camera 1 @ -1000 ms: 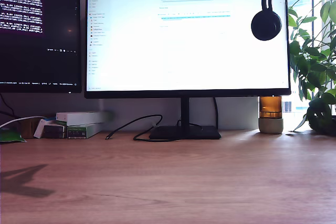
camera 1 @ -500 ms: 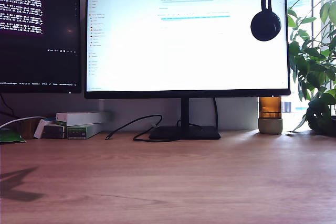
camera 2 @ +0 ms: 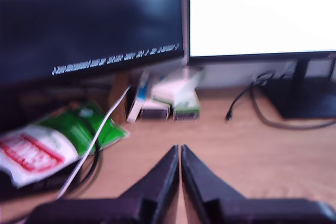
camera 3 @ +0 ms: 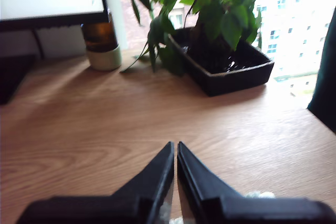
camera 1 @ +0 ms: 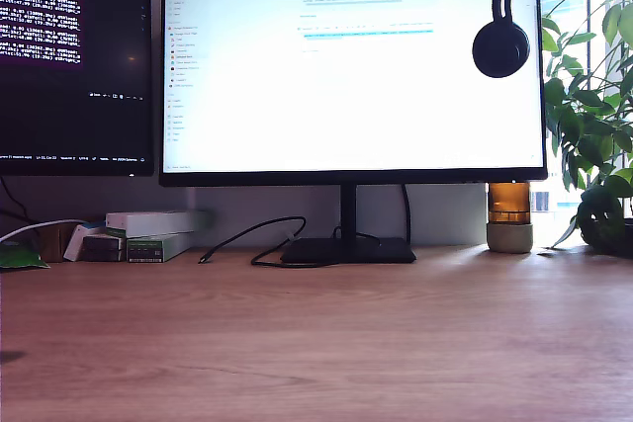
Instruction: Fold the tea towel to a neat square and place it to the right
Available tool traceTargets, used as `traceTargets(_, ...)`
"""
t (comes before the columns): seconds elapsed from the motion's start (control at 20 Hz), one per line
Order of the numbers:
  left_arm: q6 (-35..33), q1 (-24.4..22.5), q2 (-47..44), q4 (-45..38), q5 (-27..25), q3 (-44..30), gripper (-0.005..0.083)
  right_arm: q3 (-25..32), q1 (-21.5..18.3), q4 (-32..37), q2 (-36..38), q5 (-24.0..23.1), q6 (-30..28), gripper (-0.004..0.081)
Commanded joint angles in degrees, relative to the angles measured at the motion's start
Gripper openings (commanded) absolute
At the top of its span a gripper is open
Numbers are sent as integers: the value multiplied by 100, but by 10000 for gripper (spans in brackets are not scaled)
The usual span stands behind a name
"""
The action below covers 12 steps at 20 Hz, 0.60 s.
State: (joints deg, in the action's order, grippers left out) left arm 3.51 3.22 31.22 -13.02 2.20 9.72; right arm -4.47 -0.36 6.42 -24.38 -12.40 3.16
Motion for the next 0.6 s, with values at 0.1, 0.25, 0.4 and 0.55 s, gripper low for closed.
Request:
traceTargets(0.1,59,-101,-269,398,28,-254,-24,63,-11,-4,-2,74,26,-12)
traceTargets(0.25,59,-101,-595,813,28,-289,-24,70,-4,-208,-2,289,31,-12)
traceTargets(0.4,61,-101,-903,1108,24,-291,-24,85,-4,-308,-2,291,133,-12)
traceTargets(0.55,66,-96,-1263,1445,28,-291,-24,87,-4,-315,52,286,129,-12)
